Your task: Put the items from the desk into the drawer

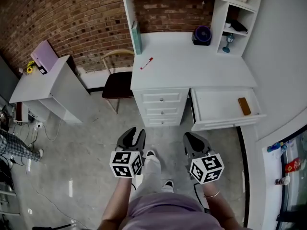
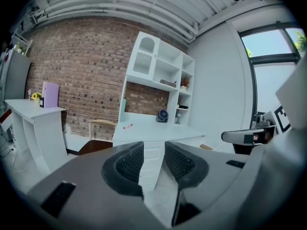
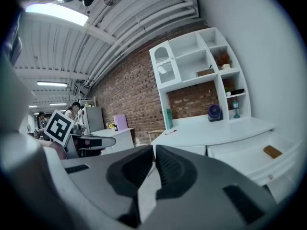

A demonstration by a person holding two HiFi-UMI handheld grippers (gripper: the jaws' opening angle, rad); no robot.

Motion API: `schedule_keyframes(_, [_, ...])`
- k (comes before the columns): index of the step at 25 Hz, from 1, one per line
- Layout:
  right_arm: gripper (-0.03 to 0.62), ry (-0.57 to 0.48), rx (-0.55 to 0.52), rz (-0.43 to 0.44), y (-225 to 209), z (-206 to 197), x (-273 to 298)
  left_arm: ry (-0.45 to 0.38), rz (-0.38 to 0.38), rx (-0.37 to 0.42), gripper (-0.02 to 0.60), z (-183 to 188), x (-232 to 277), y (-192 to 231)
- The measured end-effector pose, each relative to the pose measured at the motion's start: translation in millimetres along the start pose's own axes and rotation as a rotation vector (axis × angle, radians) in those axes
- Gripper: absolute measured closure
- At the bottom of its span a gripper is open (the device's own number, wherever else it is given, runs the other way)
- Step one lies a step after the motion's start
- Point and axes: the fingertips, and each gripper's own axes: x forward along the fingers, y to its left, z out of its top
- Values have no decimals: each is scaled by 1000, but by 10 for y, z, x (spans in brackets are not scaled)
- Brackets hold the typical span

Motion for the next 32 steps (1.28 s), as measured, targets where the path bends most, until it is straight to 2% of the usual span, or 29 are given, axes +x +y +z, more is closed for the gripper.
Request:
schedule_keyframes(10, [585, 24, 21, -54, -365, 150, 888, 16, -18, -8, 407, 187, 927, 596])
schedule_keyframes(22, [585, 43, 29, -77, -587, 488, 2134, 45, -35, -3, 396, 533, 1975, 1446])
schedule_keyframes(32, [585, 33, 22, -115, -666, 726, 2696, 58, -65, 21, 397, 766, 2541, 1863])
